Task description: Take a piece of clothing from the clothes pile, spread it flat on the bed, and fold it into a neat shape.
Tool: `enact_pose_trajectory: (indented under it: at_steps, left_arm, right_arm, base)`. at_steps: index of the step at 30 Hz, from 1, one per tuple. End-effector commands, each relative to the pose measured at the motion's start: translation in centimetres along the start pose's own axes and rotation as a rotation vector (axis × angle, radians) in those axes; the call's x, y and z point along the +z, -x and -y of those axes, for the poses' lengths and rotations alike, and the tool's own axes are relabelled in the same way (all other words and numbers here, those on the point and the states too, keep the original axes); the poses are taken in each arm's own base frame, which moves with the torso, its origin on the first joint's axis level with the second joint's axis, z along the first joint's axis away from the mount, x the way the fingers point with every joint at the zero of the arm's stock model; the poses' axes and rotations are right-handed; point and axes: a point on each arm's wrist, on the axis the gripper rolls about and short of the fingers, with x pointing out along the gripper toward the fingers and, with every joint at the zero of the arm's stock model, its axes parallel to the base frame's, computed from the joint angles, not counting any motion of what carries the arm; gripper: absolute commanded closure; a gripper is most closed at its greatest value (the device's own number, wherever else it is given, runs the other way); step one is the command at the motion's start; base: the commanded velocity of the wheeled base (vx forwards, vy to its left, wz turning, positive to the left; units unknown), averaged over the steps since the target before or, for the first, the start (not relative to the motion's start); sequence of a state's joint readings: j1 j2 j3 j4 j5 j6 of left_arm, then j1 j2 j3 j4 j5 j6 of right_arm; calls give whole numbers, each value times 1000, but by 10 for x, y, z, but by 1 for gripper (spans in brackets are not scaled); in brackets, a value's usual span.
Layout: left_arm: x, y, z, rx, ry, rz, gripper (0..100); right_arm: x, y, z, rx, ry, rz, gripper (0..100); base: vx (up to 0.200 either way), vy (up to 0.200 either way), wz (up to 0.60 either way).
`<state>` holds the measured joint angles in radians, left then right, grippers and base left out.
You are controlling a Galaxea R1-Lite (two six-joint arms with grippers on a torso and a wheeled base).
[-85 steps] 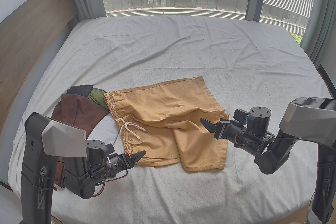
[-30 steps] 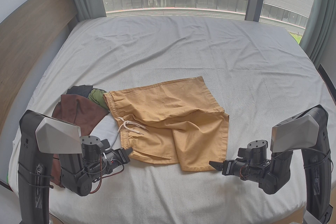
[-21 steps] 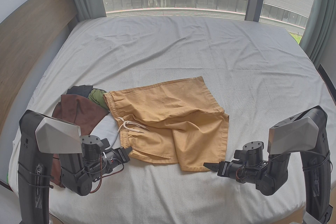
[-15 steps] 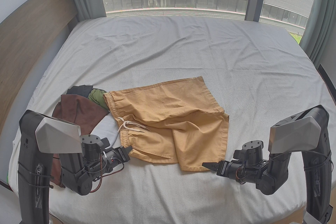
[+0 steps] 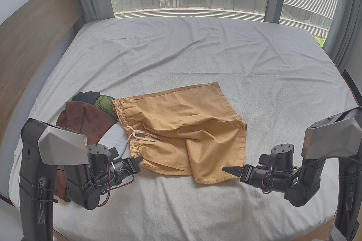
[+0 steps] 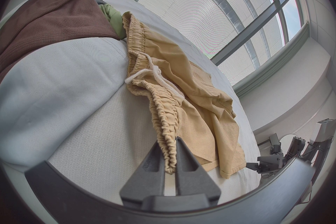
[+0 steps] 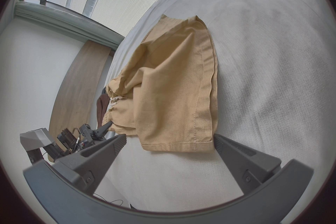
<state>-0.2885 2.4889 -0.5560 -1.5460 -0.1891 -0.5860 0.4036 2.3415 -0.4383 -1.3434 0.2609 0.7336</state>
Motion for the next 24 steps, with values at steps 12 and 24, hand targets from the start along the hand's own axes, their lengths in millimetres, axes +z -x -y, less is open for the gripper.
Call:
enact_pose_trajectory:
  at_steps: [12, 24]
  left_arm:
    - [-1, 0, 0, 2, -1, -5, 100]
    - [-2, 1, -1, 5, 0, -7, 100]
  right_arm:
    - [11, 7, -7, 31, -1, 36, 0]
    - [4, -2, 12, -22, -24, 7, 100]
  base:
    - [0, 0, 0]
    - [0, 0, 0]
